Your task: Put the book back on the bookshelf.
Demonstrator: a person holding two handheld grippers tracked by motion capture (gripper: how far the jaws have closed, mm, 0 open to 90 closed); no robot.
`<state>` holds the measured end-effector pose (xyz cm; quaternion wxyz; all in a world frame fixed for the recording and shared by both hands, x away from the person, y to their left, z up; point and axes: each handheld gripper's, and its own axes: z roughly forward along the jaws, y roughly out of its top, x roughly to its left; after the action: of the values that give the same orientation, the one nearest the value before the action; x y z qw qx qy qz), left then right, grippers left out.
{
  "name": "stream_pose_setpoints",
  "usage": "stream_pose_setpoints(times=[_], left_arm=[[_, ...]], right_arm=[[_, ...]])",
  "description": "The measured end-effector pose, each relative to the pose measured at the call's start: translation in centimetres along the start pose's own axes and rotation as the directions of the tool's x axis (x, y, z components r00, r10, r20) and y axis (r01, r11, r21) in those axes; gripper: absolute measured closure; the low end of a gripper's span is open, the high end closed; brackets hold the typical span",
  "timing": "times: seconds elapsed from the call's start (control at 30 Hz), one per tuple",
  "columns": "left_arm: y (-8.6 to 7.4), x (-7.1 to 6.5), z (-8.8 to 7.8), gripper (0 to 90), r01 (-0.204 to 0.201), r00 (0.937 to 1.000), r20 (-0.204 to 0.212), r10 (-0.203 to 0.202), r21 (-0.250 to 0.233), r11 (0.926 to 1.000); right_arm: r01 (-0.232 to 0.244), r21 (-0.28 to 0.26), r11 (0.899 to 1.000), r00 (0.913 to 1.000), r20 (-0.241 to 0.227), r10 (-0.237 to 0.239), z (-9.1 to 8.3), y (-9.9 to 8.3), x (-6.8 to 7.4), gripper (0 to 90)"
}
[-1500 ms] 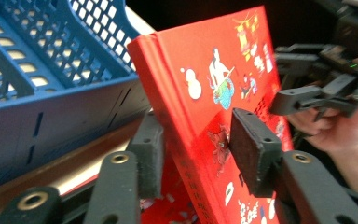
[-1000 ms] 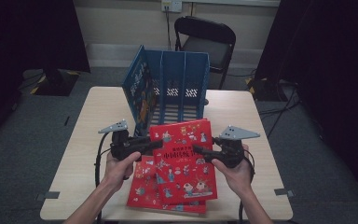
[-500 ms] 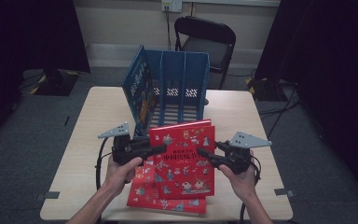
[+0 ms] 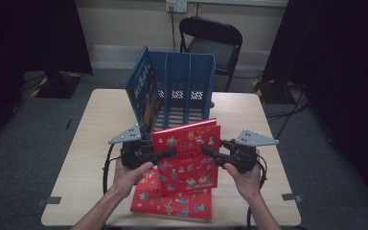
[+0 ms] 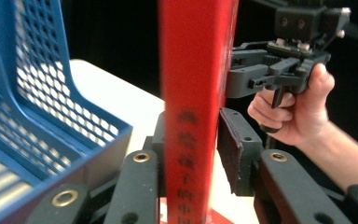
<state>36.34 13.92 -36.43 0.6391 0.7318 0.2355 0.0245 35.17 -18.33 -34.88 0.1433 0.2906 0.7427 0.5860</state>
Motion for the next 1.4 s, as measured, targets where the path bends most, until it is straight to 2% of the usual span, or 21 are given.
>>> stream_pose_setpoints(times=[0.07, 0.13, 0.2, 0.23, 0.27, 0.33, 0.43, 0.47, 0.6, 0.67, 0.77, 0.87, 0.97, 1.13, 1.2, 1.27, 1.33, 1.4], left_arm=[[0.3, -0.1, -0.2, 67.9, -0.028, 0.9994, -0.02, 0.028, 0.015, 0.9995], [0.0, 0.0, -0.3, 66.3, -0.018, 0.9996, -0.021, 0.018, 0.016, 0.9997], [-0.4, 0.0, -0.3, 62.8, 0.011, 0.9999, 0.009, -0.011, -0.014, 0.9998], [-0.5, -0.2, -0.1, 61.5, 0.01, 0.9999, 0.005, -0.01, -0.019, 0.9998], [-0.5, -0.4, -0.1, 62.1, -0.007, 0.9999, -0.009, 0.007, -0.014, 0.9999], [-0.5, -0.5, -0.1, 66.8, -0.028, 0.9996, 0.006, 0.028, -0.003, 0.9996], [-0.5, -1.1, -0.1, 67.9, -0.068, 0.9976, 0.006, 0.068, 0.006, 0.9976], [-0.6, -1.2, -0.1, 68.1, -0.069, 0.9976, 0.003, 0.069, 0.004, 0.9976], [-0.8, -1.1, -0.2, 71.9, -0.054, 0.9985, 0.0, 0.054, -0.004, 0.9985], [-0.9, -1.2, -0.2, 73.9, -0.063, 0.998, 0.0, 0.063, 0.001, 0.998], [-0.9, -1.5, 0.0, 73.9, -0.064, 0.9979, 0.007, 0.064, 0.002, 0.9979], [-1.1, -1.7, 0.4, 71.1, -0.06, 0.9981, 0.011, 0.06, 0.025, 0.9979], [-1.4, -2.1, 1.1, 71.8, -0.071, 0.9975, -0.001, 0.071, 0.046, 0.9964], [-1.4, -2.6, 1.0, 75.3, -0.096, 0.9949, -0.028, 0.097, 0.046, 0.9944], [-1.3, -2.7, 0.7, 75.9, -0.105, 0.9928, -0.053, 0.107, 0.046, 0.9934], [-1.2, -2.8, 0.5, 75.5, -0.115, 0.9913, -0.061, 0.117, 0.036, 0.9928], [-1.2, -3.0, 0.5, 74.2, -0.128, 0.9876, -0.086, 0.131, 0.044, 0.9908], [-1.2, -2.9, 0.2, 74.3, -0.113, 0.9885, -0.096, 0.117, 0.044, 0.9926]], right_arm=[[-0.002, -0.005, 1.0, 0.9999, -0.011, 0.002, 0.3, 0.2, -0.1, 53.7], [0.002, -0.004, 1.0, 0.9999, -0.013, -0.002, 0.5, 0.0, 0.0, 53.8], [0.018, 0.008, 1.0, 0.9996, -0.023, -0.018, 0.7, 0.0, 0.4, 53.4], [0.021, 0.008, 1.0, 0.9995, -0.022, -0.02, 0.7, 0.0, 0.5, 52.5], [0.017, 0.01, 1.0, 0.9995, -0.025, -0.017, 0.8, 0.1, 0.6, 52.2], [0.027, 0.019, 0.999, 0.9993, -0.028, -0.026, 0.6, 0.0, 0.6, 51.8], [0.036, 0.025, 0.999, 0.9986, -0.041, -0.035, 0.2, -0.1, 0.6, 51.5], [0.042, 0.021, 0.999, 0.998, -0.048, -0.041, 0.0, -0.2, 0.6, 48.5], [0.048, 0.008, 0.999, 0.9988, -0.006, -0.048, -1.1, -0.3, 0.5, 37.6], [0.046, -0.001, 0.999, 0.999, 0.003, -0.046, -1.8, -0.2, 0.2, 37.4], [0.038, 0.013, 0.999, 0.9988, 0.03, -0.039, -2.1, -0.6, -0.1, 37.6], [0.028, 0.046, 0.999, 0.9984, 0.048, -0.03, -1.5, -1.4, -0.3, 43.7], [0.019, 0.065, 0.998, 0.9993, 0.032, -0.021, -0.8, -2.0, -0.2, 47.4], [0.04, 0.082, 0.996, 0.9978, 0.049, -0.045, -0.1, -1.9, 0.2, 49.1], [0.06, 0.086, 0.994, 0.9962, 0.058, -0.065, 0.4, -1.7, 0.3, 49.3], [0.074, 0.083, 0.994, 0.9945, 0.068, -0.08, 0.9, -1.4, 0.3, 49.9], [0.076, 0.048, 0.996, 0.9929, 0.088, -0.08, 1.5, -1.0, 0.4, 50.4], [0.065, 0.025, 0.998, 0.9943, 0.083, -0.066, 1.9, -0.6, 0.4, 47.9]])
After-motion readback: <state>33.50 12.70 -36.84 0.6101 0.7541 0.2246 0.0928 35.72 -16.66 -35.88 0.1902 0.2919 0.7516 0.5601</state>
